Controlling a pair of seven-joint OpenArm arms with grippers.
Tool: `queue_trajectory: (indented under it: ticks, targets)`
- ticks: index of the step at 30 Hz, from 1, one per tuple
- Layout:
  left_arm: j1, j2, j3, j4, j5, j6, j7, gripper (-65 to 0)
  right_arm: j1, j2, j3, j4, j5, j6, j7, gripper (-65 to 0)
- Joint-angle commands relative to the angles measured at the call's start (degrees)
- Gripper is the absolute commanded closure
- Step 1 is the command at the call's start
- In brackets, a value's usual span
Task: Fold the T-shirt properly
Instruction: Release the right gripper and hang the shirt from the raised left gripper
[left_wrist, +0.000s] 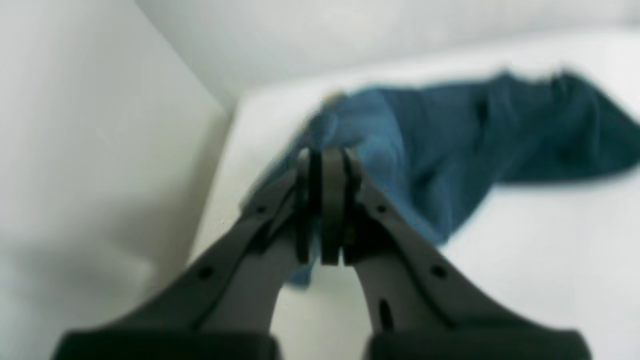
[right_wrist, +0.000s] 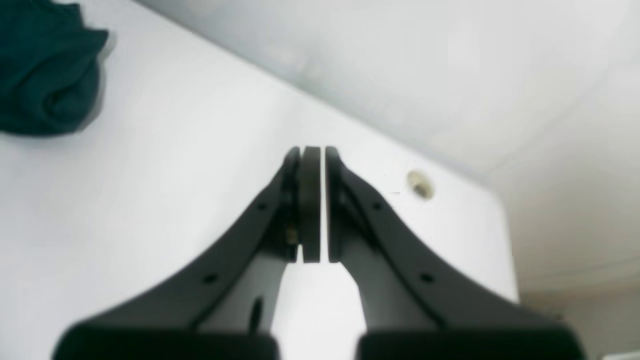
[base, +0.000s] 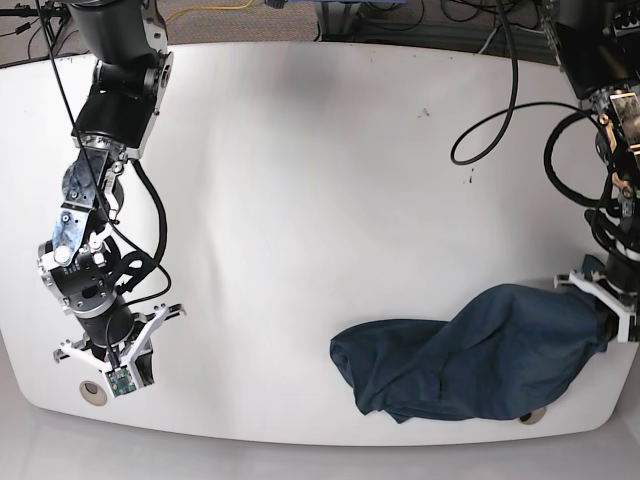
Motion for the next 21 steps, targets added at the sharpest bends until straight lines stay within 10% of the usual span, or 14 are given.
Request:
queue_trajectory:
  ticks: [1,21]
  targets:
    - [2.5,-1.2,-2.3,1.7,0.4,-1.5,-1.4,-0.1,1.1,-0.7,0.0,-0.2,0.1,-0.4,1.9,-0.6]
    - [27.2,2.6,-19.2,1.9,0.6,-10.7,-1.4,0.0,9.8,-7.4,-0.2,-30.1,0.6,-0.4,4.9,-7.1]
